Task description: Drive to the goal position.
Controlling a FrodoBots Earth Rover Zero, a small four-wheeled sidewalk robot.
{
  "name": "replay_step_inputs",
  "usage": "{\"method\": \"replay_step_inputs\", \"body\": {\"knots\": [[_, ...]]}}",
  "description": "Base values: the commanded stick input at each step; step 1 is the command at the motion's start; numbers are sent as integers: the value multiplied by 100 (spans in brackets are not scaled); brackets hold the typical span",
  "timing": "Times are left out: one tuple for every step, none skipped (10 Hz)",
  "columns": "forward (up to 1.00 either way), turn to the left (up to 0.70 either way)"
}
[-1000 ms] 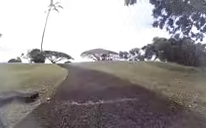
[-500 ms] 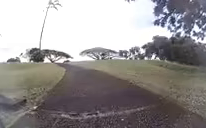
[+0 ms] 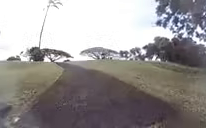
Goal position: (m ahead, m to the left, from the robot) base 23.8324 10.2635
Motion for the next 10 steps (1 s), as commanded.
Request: {"method": "replay_step_inputs", "body": {"knots": [[85,0],[85,0],[85,21],[85,27],[85,0],[85,0],[85,0],[85,0],[85,0],[85,0]]}}
